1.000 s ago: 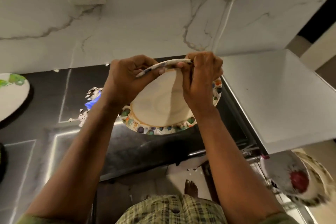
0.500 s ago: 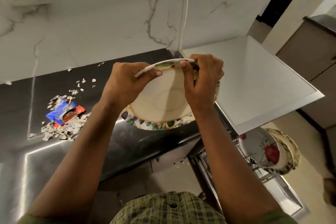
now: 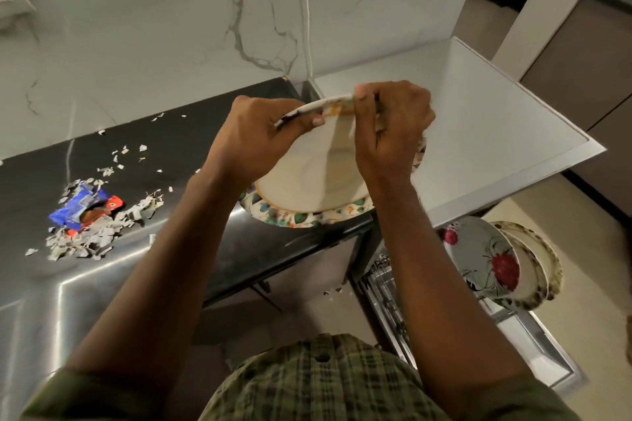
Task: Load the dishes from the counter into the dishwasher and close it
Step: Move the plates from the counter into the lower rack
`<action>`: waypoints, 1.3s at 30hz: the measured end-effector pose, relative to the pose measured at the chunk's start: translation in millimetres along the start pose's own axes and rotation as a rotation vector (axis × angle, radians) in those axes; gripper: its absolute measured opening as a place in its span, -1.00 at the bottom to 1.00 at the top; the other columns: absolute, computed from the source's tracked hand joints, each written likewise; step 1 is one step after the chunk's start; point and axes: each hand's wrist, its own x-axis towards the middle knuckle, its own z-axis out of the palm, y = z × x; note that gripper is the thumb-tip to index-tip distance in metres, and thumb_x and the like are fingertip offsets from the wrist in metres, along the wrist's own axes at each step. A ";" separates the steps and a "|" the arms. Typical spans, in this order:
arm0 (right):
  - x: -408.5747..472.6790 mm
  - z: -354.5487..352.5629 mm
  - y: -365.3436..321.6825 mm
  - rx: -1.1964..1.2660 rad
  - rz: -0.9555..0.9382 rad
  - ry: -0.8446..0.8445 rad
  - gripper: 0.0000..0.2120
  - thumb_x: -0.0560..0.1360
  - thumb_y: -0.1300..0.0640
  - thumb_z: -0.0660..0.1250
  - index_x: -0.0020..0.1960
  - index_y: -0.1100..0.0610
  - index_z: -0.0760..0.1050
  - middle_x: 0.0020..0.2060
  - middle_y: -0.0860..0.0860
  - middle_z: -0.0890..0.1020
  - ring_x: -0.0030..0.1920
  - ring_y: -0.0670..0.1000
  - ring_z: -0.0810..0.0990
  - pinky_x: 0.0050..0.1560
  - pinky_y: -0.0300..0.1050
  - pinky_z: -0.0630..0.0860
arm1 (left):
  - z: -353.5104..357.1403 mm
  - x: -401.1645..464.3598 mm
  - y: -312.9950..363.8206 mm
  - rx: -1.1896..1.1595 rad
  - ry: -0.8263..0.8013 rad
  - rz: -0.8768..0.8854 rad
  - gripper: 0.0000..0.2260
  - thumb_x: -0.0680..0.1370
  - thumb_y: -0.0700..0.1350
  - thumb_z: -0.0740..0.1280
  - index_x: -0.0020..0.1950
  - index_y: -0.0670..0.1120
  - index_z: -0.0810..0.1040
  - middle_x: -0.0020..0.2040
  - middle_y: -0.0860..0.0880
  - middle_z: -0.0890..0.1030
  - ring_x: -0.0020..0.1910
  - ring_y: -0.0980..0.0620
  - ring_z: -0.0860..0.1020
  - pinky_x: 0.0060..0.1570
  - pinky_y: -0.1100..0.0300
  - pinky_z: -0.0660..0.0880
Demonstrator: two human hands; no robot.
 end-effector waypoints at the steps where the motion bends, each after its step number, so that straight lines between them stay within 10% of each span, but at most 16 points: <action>1: 2.4 -3.1 3.6 -0.009 0.035 0.003 -0.59 0.70 -0.19 0.17 -0.04 0.08 0.60 -0.11 -0.10 0.61 0.06 0.04 0.51 0.12 0.04 0.36 | 6.0 5.2 5.2 0.010 -0.005 0.009 -0.72 0.66 0.12 0.38 0.06 -0.06 0.75 -0.29 -0.03 0.66 -0.36 -0.03 0.59 -0.34 -0.05 0.48; 9: 9.6 -60.4 80.9 -0.011 0.355 0.134 -0.60 0.67 -0.15 0.21 -0.06 0.15 0.60 -0.21 -0.26 0.45 -0.05 0.15 0.55 0.06 0.32 0.48 | 75.0 27.4 47.2 0.029 -0.075 0.057 -0.65 0.69 0.06 0.36 -0.12 -0.17 0.69 -0.36 -0.10 0.59 -0.41 -0.09 0.53 -0.38 -0.01 0.42; 17: 34.0 -119.1 163.5 -0.056 0.290 0.296 -0.68 0.73 -0.11 0.25 -0.19 -0.14 0.33 -0.31 -0.17 0.42 -0.18 0.21 0.49 -0.08 0.17 0.46 | 148.7 54.5 108.1 -0.041 -0.147 0.069 -0.74 0.67 -0.02 0.39 -0.12 -0.15 0.69 -0.39 -0.04 0.54 -0.43 0.04 0.46 -0.38 0.22 0.31; 22: 27.9 -162.9 194.9 -0.153 0.316 0.373 -0.58 0.73 -0.08 0.24 -0.22 0.12 0.47 -0.31 0.08 0.53 -0.21 0.18 0.52 -0.11 0.17 0.47 | 201.5 63.4 130.0 -0.125 -0.241 0.070 -0.73 0.65 -0.01 0.40 -0.17 -0.13 0.67 -0.43 -0.05 0.46 -0.45 0.12 0.33 -0.36 0.31 0.21; 33: -19.5 -270.8 251.3 -0.366 0.517 0.461 -0.58 0.72 -0.04 0.28 -0.22 0.18 0.54 -0.31 0.06 0.59 -0.25 0.19 0.57 -0.16 0.23 0.50 | 329.9 77.7 159.1 -0.299 -0.637 0.198 -0.77 0.64 0.09 0.38 -0.02 -0.02 0.74 -0.30 -0.02 0.64 -0.32 -0.02 0.56 -0.30 0.02 0.42; 39: -53.1 -341.6 268.6 -0.453 0.788 0.137 -0.57 0.70 -0.15 0.28 -0.08 0.20 0.63 -0.19 0.03 0.68 -0.16 0.06 0.62 -0.07 0.11 0.54 | 413.8 79.6 177.1 -0.333 -0.939 0.169 -0.75 0.59 0.15 0.43 0.20 0.10 0.74 -0.09 0.08 0.74 -0.12 0.12 0.65 -0.04 0.00 0.56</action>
